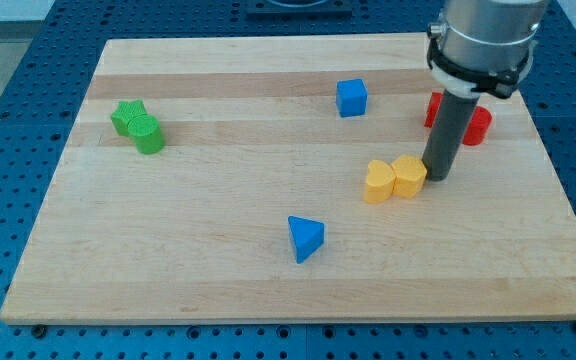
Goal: Push the blue cube to the bottom right
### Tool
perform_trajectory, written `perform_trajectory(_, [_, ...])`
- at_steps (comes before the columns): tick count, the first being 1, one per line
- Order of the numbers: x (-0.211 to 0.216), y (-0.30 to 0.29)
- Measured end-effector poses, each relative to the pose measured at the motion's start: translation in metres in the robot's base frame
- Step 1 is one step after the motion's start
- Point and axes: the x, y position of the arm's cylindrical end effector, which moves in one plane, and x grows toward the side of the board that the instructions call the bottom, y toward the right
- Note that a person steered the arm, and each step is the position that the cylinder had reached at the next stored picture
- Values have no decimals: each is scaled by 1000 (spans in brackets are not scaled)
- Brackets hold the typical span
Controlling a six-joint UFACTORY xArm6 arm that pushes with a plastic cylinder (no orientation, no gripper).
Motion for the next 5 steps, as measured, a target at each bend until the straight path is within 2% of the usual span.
perform_trajectory(3, [0, -42])
perform_trajectory(5, [-107, -50])
